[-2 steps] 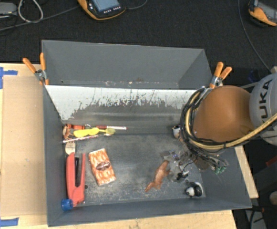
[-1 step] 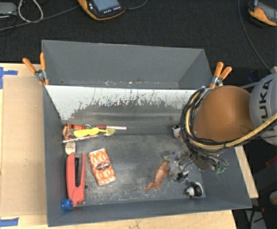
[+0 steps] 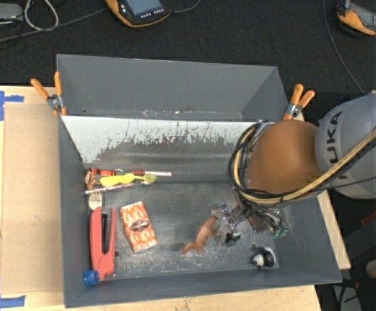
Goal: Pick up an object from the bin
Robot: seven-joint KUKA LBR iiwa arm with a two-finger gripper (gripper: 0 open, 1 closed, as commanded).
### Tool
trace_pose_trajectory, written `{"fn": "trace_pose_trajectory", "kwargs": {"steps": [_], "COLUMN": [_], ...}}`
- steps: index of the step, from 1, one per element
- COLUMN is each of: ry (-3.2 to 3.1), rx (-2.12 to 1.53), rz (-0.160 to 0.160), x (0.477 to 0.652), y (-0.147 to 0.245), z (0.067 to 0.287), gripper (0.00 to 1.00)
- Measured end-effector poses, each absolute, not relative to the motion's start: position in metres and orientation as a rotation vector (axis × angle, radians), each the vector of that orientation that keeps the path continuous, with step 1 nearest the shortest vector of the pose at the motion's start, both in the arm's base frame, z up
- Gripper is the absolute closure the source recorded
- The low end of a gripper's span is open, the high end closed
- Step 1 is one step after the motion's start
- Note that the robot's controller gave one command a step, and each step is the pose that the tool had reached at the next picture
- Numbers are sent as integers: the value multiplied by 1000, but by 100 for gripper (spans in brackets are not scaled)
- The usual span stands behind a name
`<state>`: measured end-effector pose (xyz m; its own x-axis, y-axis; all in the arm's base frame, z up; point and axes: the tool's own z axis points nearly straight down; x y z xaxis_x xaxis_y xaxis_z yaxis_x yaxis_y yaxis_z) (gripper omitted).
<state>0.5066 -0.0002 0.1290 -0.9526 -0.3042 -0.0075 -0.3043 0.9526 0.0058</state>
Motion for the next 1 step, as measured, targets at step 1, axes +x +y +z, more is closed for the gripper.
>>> {"fn": "trace_pose_trajectory", "kwargs": {"steps": [1], "ry": [3117], "rx": [-401], "rz": [17], "x": [519], "y": [13], "z": [110], "gripper": [100]}}
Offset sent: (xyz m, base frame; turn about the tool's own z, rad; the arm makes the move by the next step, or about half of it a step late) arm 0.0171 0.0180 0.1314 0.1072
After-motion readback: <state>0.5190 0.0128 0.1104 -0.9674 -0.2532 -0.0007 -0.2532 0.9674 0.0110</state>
